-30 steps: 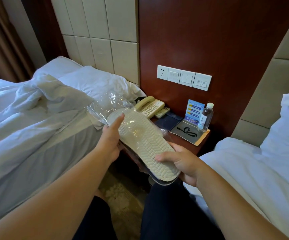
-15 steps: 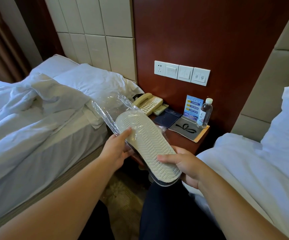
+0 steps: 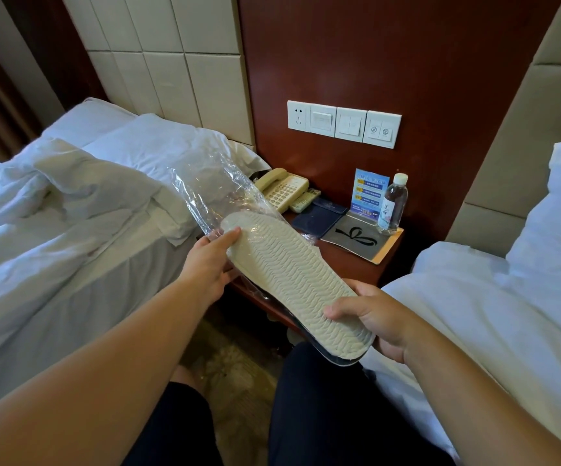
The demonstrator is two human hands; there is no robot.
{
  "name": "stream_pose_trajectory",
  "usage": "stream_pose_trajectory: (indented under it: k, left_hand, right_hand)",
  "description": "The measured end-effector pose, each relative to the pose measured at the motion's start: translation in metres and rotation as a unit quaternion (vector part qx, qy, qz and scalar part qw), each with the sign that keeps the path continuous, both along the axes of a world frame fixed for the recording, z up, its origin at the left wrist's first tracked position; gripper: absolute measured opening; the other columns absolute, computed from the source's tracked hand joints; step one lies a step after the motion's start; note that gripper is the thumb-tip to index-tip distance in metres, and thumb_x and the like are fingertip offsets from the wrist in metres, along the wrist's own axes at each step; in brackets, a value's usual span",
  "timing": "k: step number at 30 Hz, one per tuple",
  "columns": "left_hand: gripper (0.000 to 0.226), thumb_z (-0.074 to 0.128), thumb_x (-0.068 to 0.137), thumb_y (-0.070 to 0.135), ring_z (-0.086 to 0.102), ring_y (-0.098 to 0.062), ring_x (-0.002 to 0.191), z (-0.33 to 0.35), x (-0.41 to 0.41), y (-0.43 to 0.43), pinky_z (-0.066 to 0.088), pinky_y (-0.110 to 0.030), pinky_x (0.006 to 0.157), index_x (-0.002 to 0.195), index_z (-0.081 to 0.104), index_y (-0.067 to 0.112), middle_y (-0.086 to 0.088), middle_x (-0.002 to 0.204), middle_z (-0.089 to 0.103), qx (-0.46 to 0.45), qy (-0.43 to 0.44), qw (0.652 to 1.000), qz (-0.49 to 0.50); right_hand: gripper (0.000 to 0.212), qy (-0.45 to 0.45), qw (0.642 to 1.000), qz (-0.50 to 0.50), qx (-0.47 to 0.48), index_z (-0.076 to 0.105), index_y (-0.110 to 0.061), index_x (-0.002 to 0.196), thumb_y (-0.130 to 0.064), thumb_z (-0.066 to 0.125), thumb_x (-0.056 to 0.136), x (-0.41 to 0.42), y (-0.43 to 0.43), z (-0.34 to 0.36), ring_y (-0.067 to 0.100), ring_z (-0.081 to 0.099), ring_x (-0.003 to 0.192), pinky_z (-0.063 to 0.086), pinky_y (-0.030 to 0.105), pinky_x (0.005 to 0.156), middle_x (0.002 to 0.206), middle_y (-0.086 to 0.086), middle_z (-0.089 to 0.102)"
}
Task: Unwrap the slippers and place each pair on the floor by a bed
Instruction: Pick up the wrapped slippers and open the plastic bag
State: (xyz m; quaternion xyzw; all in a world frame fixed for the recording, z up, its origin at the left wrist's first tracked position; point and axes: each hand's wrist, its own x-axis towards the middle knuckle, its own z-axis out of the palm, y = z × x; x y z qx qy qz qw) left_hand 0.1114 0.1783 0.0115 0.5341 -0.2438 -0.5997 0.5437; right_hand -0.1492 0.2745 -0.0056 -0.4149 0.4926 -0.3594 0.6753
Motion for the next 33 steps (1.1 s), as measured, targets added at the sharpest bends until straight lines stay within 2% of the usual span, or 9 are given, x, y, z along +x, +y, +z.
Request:
stream_pose_trajectory:
  k: [5, 9, 14, 18, 22, 24, 27, 31, 33]
  left_hand:
    - [0.036, 0.072, 0.085, 0.012, 0.072, -0.018, 0.080, -0.007, 0.003, -0.014, 0.061, -0.043, 0.073, 0.118, 0.061, 0.017, -0.007, 0.102, 0.073, 0.017, 0.028, 0.997, 0.072]
    - [0.047, 0.061, 0.086, -0.003, 0.048, -0.012, 0.043, -0.021, 0.003, -0.021, 0.042, -0.025, 0.041, 0.131, 0.053, 0.009, -0.008, 0.087, 0.064, 0.022, 0.020, 0.994, 0.108]
    - [0.043, 0.066, 0.087, 0.003, 0.067, -0.022, 0.073, -0.043, -0.016, -0.030, 0.061, -0.042, 0.066, 0.123, 0.061, 0.025, -0.011, 0.104, 0.072, 0.010, 0.007, 0.991, 0.132]
    - [0.049, 0.074, 0.083, 0.011, 0.071, -0.018, 0.075, -0.062, -0.053, -0.027, 0.057, -0.032, 0.057, 0.124, 0.058, 0.033, -0.007, 0.096, 0.072, 0.013, -0.025, 0.999, 0.028]
    - [0.054, 0.077, 0.080, 0.019, 0.074, -0.019, 0.082, -0.087, -0.092, -0.028, 0.059, -0.037, 0.066, 0.126, 0.054, 0.034, -0.003, 0.110, 0.069, 0.035, -0.079, 0.989, -0.123]
    - [0.043, 0.076, 0.081, 0.025, 0.074, -0.019, 0.080, -0.097, -0.111, -0.028, 0.061, -0.041, 0.068, 0.119, 0.058, 0.031, 0.001, 0.098, 0.075, 0.037, -0.135, 0.976, -0.166]
    - [0.038, 0.076, 0.081, 0.033, 0.073, -0.009, 0.077, -0.106, -0.134, -0.031, 0.058, -0.028, 0.059, 0.115, 0.060, 0.033, 0.012, 0.091, 0.075, 0.026, -0.224, 0.951, -0.213]
    - [0.061, 0.072, 0.081, 0.037, 0.070, -0.010, 0.082, -0.110, -0.152, -0.038, 0.057, -0.028, 0.062, 0.136, 0.046, 0.035, 0.015, 0.109, 0.068, 0.022, -0.297, 0.912, -0.282]
    - [0.087, 0.072, 0.081, 0.038, 0.070, -0.012, 0.075, -0.110, -0.155, -0.041, 0.053, -0.023, 0.052, 0.151, 0.020, 0.036, 0.013, 0.124, 0.062, 0.031, -0.308, 0.902, -0.302]
  right_hand:
    - [0.055, 0.030, 0.999, 0.020, 0.002, 0.065, -0.009, 0.112, -0.008, 0.075, 0.058, -0.019, -0.003, -0.003, 0.035, 0.071, 0.096, 0.055, 0.048, 0.086, 0.104, 0.016, 0.074]
    - [0.065, 0.003, 0.998, 0.055, 0.015, 0.064, -0.008, 0.117, -0.005, 0.075, 0.052, -0.051, -0.011, 0.002, 0.037, 0.069, 0.096, 0.057, 0.044, 0.081, 0.111, 0.021, 0.071]
    - [0.060, -0.083, 0.996, 0.027, 0.003, 0.068, -0.006, 0.114, -0.008, 0.071, 0.055, -0.076, -0.023, 0.000, 0.035, 0.068, 0.092, 0.058, 0.040, 0.075, 0.111, 0.022, 0.069]
    - [0.053, -0.072, 0.996, -0.049, -0.020, 0.066, -0.004, 0.116, -0.009, 0.072, 0.064, -0.073, -0.034, -0.005, 0.033, 0.070, 0.091, 0.058, 0.038, 0.069, 0.109, 0.019, 0.071]
    - [0.047, -0.061, 0.990, -0.121, -0.032, 0.069, -0.007, 0.114, -0.016, 0.074, 0.068, -0.070, -0.041, -0.014, 0.030, 0.073, 0.091, 0.058, 0.032, 0.064, 0.107, 0.015, 0.074]
    - [0.032, -0.051, 0.989, -0.136, -0.040, 0.071, -0.014, 0.111, -0.016, 0.071, 0.080, -0.071, -0.043, -0.018, 0.027, 0.073, 0.094, 0.058, 0.031, 0.066, 0.107, 0.011, 0.074]
    - [0.025, 0.011, 0.986, -0.155, -0.056, 0.070, -0.022, 0.115, -0.018, 0.066, 0.090, -0.072, -0.047, -0.026, 0.022, 0.073, 0.095, 0.057, 0.034, 0.075, 0.105, 0.003, 0.076]
    - [0.025, 0.067, 0.971, -0.214, -0.079, 0.066, -0.031, 0.113, -0.019, 0.066, 0.091, -0.069, -0.054, -0.041, 0.011, 0.072, 0.090, 0.057, 0.025, 0.070, 0.101, -0.008, 0.076]
    - [0.027, 0.108, 0.957, -0.260, -0.077, 0.063, -0.032, 0.117, -0.024, 0.066, 0.091, -0.067, -0.061, -0.050, 0.009, 0.070, 0.090, 0.054, 0.024, 0.066, 0.101, -0.010, 0.074]
